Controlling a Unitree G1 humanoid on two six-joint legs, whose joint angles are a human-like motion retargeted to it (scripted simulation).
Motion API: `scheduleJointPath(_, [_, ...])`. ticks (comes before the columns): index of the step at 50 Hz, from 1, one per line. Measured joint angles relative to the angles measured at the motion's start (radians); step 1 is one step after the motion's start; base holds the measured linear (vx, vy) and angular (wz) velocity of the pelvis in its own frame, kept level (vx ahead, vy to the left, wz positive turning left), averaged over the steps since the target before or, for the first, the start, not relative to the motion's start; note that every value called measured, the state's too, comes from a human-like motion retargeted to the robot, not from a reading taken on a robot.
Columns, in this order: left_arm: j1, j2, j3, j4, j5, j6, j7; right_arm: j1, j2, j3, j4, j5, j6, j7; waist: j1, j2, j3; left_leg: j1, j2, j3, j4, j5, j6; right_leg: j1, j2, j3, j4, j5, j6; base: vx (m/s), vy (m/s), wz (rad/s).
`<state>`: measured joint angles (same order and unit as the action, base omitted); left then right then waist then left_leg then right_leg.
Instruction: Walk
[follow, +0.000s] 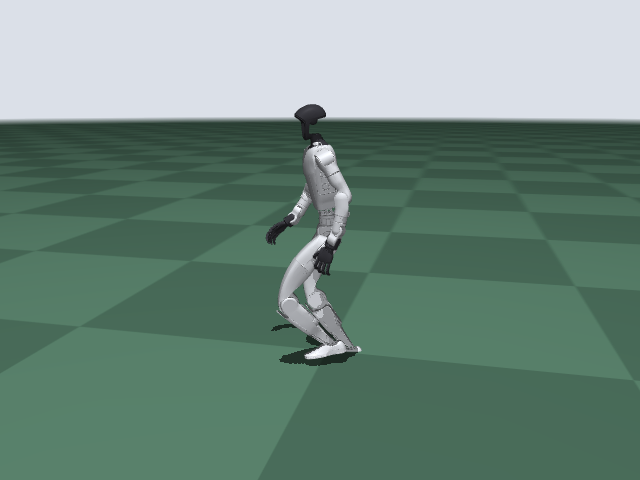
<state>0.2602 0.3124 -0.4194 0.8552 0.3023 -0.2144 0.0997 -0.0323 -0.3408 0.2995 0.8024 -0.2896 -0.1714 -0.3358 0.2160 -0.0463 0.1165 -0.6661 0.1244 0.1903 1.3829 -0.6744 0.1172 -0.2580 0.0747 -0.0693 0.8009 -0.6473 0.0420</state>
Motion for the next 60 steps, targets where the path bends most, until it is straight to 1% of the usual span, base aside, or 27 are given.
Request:
scheduleJointPath(3, [0.034, -0.017, -0.002, 0.024, -0.008, -0.003, -0.011, -0.044, -0.018, 0.000, -0.060, 0.006, -0.017, -0.006, 0.002, -0.047, -0.019, -0.063, -0.066, 0.026, -0.208, -0.009, -0.007, 0.018, -0.050, 0.013, 0.014, -0.021, 0.021, 0.00, 0.00, 0.00])
scheduleJointPath(8, [0.075, -0.049, 0.002, 0.085, -0.019, -0.002, -0.025, -0.114, -0.055, 0.003, -0.153, -0.005, -0.032, -0.005, -0.008, -0.115, -0.036, -0.074, -0.204, 0.026, -0.604, 0.026, -0.031, 0.080, -0.146, 0.013, 0.033, -0.055, 0.048, 0.00, 0.00, 0.00])
scheduleJointPath(10, [0.099, -0.063, 0.003, 0.106, -0.023, 0.002, -0.026, -0.125, -0.060, 0.007, -0.177, -0.014, -0.038, -0.010, -0.010, -0.132, -0.041, -0.097, -0.232, 0.021, -0.631, 0.025, -0.034, 0.090, -0.172, 0.014, 0.095, -0.067, 0.058, 0.00, 0.00, 0.00])
scheduleJointPath(12, [0.096, -0.072, 0.013, 0.137, -0.026, 0.002, -0.025, -0.145, -0.067, 0.010, -0.202, -0.017, -0.036, -0.006, -0.014, -0.176, -0.050, -0.073, -0.287, 0.024, -0.704, 0.068, -0.019, 0.103, -0.216, 0.030, 0.130, -0.058, 0.081, 0.03, 0.01, 0.00])
scheduleJointPath(13, [0.105, -0.079, 0.013, 0.148, -0.027, 0.004, -0.022, -0.141, -0.066, 0.014, -0.206, -0.020, -0.037, -0.008, -0.017, -0.189, -0.051, -0.080, -0.300, 0.027, -0.670, 0.075, -0.013, 0.107, -0.232, 0.034, 0.171, -0.051, 0.092, 0.00, 0.00, 0.00])
scheduleJointPath(15, [0.115, -0.089, 0.017, 0.173, -0.025, 0.008, -0.015, -0.131, -0.062, 0.021, -0.211, -0.021, -0.038, -0.013, -0.022, -0.218, -0.057, -0.087, -0.326, 0.035, -0.598, 0.087, 0.007, 0.113, -0.264, 0.046, 0.251, -0.014, 0.123, 0.00, 0.00, 0.00])
scheduleJointPath(16, [0.114, -0.094, 0.019, 0.185, -0.025, 0.011, -0.010, -0.124, -0.057, 0.025, -0.210, -0.020, -0.037, -0.013, -0.024, -0.233, -0.059, -0.086, -0.339, 0.039, -0.564, 0.089, 0.021, 0.111, -0.279, 0.053, 0.297, 0.027, 0.143, 0.00, 0.00, 0.00])
scheduleJointPath(17, [0.109, -0.097, 0.023, 0.198, -0.024, 0.012, -0.005, -0.117, -0.050, 0.029, -0.206, -0.017, -0.035, -0.012, -0.027, -0.249, -0.060, -0.080, -0.354, 0.044, -0.537, 0.090, 0.034, 0.106, -0.296, 0.060, 0.345, 0.077, 0.165, 0.00, 0.00, 0.00])
scheduleJointPath(20, [0.075, -0.097, 0.041, 0.218, -0.023, 0.017, 0.019, -0.100, -0.017, 0.042, -0.175, -0.008, -0.028, 0.009, -0.040, -0.298, -0.054, -0.036, -0.405, 0.059, -0.510, 0.081, 0.075, 0.049, -0.357, 0.084, 0.525, 0.281, 0.220, 0.00, 0.00, 0.00])
scheduleJointPath(22, [0.048, -0.090, 0.047, 0.210, -0.023, 0.018, 0.039, -0.086, 0.006, 0.054, -0.136, -0.012, -0.019, 0.031, -0.054, -0.316, -0.052, 0.007, -0.430, 0.062, -0.516, 0.060, 0.097, -0.012, -0.398, 0.091, 0.646, 0.378, 0.218, 0.01, 0.03, 0.01])
scheduleJointPath(24, [0.015, -0.079, 0.049, 0.194, -0.024, 0.018, 0.060, -0.073, 0.027, 0.068, -0.087, -0.022, -0.010, 0.056, -0.070, -0.325, -0.049, 0.068, -0.454, 0.059, -0.543, 0.036, 0.115, -0.079, -0.442, 0.103, 0.746, 0.398, 0.196, 0.01, 0.07, -0.04])
scheduleJointPath(25, [-0.004, -0.072, 0.050, 0.183, -0.025, 0.017, 0.071, -0.067, 0.038, 0.075, -0.060, -0.030, -0.005, 0.068, -0.078, -0.326, -0.048, 0.103, -0.463, 0.056, -0.561, 0.023, 0.121, -0.115, -0.462, 0.106, 0.790, 0.386, 0.176, 0.01, 0.06, -0.11])
scheduleJointPath(27, [-0.046, -0.055, 0.051, 0.154, -0.030, 0.015, 0.096, -0.052, 0.056, 0.092, 0.001, -0.047, 0.003, 0.091, -0.094, -0.320, -0.042, 0.189, -0.476, 0.039, -0.614, 0.001, 0.125, -0.185, -0.487, 0.109, 0.843, 0.326, 0.135, 0.01, 0.03, -0.07])
scheduleJointPath(30, [-0.108, -0.023, 0.054, 0.095, -0.047, 0.008, 0.131, -0.018, 0.071, 0.113, 0.091, -0.075, 0.010, 0.120, -0.117, -0.294, -0.033, 0.330, -0.482, 0.008, -0.703, -0.023, 0.118, -0.283, -0.500, 0.098, 0.854, 0.221, 0.084, 0.00, 0.00, 0.00])
scheduleJointPath(33, [-0.167, 0.014, 0.065, 0.022, -0.070, -0.003, 0.156, 0.025, 0.070, 0.124, 0.166, -0.097, 0.014, 0.129, -0.139, -0.255, -0.023, 0.466, -0.473, -0.019, -0.787, -0.039, 0.100, -0.362, -0.487, 0.062, 0.766, 0.137, 0.060, 0.00, 0.00, 0.00])
scheduleJointPath(37, [-0.243, 0.068, 0.086, -0.074, -0.104, -0.024, 0.182, 0.088, 0.055, 0.120, 0.238, -0.116, 0.020, 0.131, -0.164, -0.195, -0.013, 0.613, -0.438, -0.048, -0.868, -0.057, 0.062, -0.432, -0.439, -0.008, 0.533, 0.086, 0.068, 0.00, 0.00, 0.00])
scheduleJointPath(40, [-0.296, 0.110, 0.105, -0.136, -0.127, -0.046, 0.200, 0.133, 0.039, 0.108, 0.273, -0.120, 0.025, 0.124, -0.178, -0.146, -0.015, 0.696, -0.396, -0.059, -0.912, -0.066, 0.030, -0.452, -0.367, -0.055, 0.280, 0.089, 0.105, 0.00, 0.00, 0.00])
scheduleJointPath(43, [-0.343, 0.147, 0.122, -0.183, -0.135, -0.067, 0.228, 0.170, 0.024, 0.094, 0.298, -0.124, 0.031, 0.119, -0.178, -0.100, -0.028, 0.741, -0.346, -0.058, -0.924, -0.071, -0.002, -0.445, -0.273, -0.076, 0.000, 0.112, 0.144, -0.01, -0.02, 0.03])
scheduleJointPath(45, [-0.357, 0.159, 0.130, -0.201, -0.132, -0.078, 0.249, 0.200, 0.019, 0.091, 0.316, -0.126, 0.037, 0.115, -0.177, -0.091, -0.027, 0.756, -0.329, -0.047, -0.866, -0.084, -0.026, -0.462, -0.250, -0.063, -0.047, 0.104, 0.159, -0.06, -0.06, 0.08])
scheduleJointPath(47, [-0.364, 0.169, 0.137, -0.216, -0.130, -0.087, 0.265, 0.219, 0.016, 0.089, 0.330, -0.130, 0.039, 0.113, -0.173, -0.078, -0.031, 0.763, -0.308, -0.050, -0.791, -0.095, -0.044, -0.462, -0.224, -0.062, -0.052, 0.112, 0.153, -0.01, -0.06, 0.04])
scheduleJointPath(50, [-0.355, 0.175, 0.146, -0.230, -0.129, -0.096, 0.279, 0.239, 0.020, 0.088, 0.346, -0.132, 0.042, 0.111, -0.164, -0.044, -0.036, 0.764, -0.252, -0.058, -0.619, -0.083, -0.078, -0.441, -0.178, -0.074, 0.007, 0.145, 0.120, 0.01, -0.06, 0.01])
scheduleJointPath(51, [-0.347, 0.174, 0.149, -0.231, -0.130, -0.098, 0.281, 0.245, 0.024, 0.089, 0.352, -0.128, 0.043, 0.111, -0.162, -0.029, -0.036, 0.755, -0.224, -0.059, -0.539, -0.056, -0.093, -0.432, -0.161, -0.082, 0.041, 0.152, 0.103, 0.00, -0.06, 0.03])
scheduleJointPath(52, [-0.336, 0.171, 0.151, -0.233, -0.131, -0.099, 0.282, 0.250, 0.027, 0.089, 0.358, -0.123, 0.044, 0.111, -0.159, -0.013, -0.034, 0.742, -0.195, -0.059, -0.454, -0.022, -0.107, -0.423, -0.143, -0.090, 0.075, 0.155, 0.084, -0.02, -0.07, 0.04])
scheduleJointPath(55, [-0.284, 0.150, 0.156, -0.232, -0.131, -0.090, 0.272, 0.251, 0.038, 0.087, 0.368, -0.100, 0.047, 0.116, -0.150, 0.038, -0.032, 0.651, -0.083, -0.058, -0.166, 0.131, -0.142, -0.392, -0.084, -0.124, 0.148, 0.137, 0.015, -0.04, -0.07, 0.09])
scheduleJointPath(57, [-0.253, 0.128, 0.151, -0.218, -0.123, -0.073, 0.252, 0.238, 0.043, 0.088, 0.357, -0.091, 0.048, 0.114, -0.135, 0.060, -0.036, 0.563, -0.020, -0.057, -0.009, 0.205, -0.134, -0.374, -0.053, -0.134, 0.172, 0.112, -0.026, -0.04, -0.07, 0.08])
scheduleJointPath(58, [-0.242, 0.118, 0.146, -0.208, -0.117, -0.062, 0.238, 0.226, 0.045, 0.088, 0.348, -0.089, 0.048, 0.112, -0.127, 0.066, -0.040, 0.512, 0.006, -0.058, 0.057, 0.223, -0.122, -0.364, -0.040, -0.136, 0.173, 0.099, -0.041, -0.04, -0.07, 0.08])
scheduleJointPath(60, [-0.221, 0.098, 0.132, -0.178, -0.103, -0.044, 0.208, 0.199, 0.047, 0.090, 0.326, -0.084, 0.046, 0.104, -0.108, 0.066, -0.046, 0.414, 0.043, -0.055, 0.162, 0.219, -0.087, -0.339, -0.024, -0.128, 0.172, 0.073, -0.059, -0.03, -0.06, 0.06])
